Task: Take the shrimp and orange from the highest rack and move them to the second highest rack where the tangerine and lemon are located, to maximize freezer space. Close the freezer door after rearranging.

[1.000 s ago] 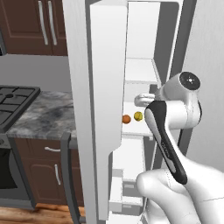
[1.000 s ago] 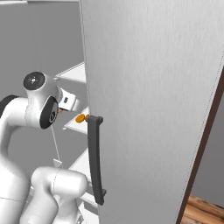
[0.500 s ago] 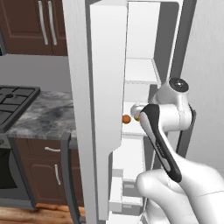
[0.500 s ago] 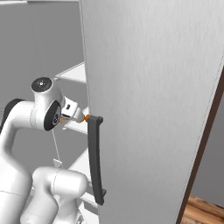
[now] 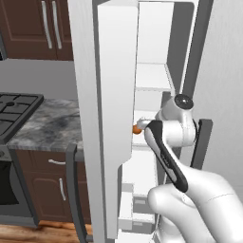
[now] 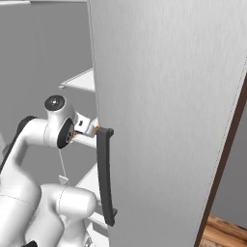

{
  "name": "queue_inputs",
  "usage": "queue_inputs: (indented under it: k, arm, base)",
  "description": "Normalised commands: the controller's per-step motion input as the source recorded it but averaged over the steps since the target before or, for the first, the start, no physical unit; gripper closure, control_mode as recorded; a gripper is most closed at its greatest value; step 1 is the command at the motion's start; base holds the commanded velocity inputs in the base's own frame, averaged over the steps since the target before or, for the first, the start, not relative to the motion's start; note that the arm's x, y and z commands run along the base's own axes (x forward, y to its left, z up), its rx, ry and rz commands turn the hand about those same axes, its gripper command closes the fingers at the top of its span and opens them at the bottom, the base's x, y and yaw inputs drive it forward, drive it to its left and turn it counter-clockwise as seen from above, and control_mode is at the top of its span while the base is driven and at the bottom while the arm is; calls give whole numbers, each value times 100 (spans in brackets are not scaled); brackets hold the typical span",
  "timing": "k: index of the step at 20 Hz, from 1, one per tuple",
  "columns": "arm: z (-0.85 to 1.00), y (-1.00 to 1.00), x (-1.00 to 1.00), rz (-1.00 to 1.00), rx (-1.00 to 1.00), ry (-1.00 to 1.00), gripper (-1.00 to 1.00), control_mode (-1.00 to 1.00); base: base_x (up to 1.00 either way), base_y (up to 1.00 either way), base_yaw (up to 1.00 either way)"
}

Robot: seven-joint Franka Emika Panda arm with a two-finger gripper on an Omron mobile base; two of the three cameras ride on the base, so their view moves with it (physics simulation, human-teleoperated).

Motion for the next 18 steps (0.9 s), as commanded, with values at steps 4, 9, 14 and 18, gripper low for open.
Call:
queue_inputs:
  k: [4,9,14,18]
  arm:
    - [0,7,55,0,0,0,100,-100]
    - [-2,0,51,0,0,0,100,-100]
    - [-15,0,44,0,0,0,100,-100]
    - [-24,0,39,0,0,0,100,-100]
  base:
    - [0,0,0]
    - [0,0,0]
    - [0,0,0]
    - [0,0,0]
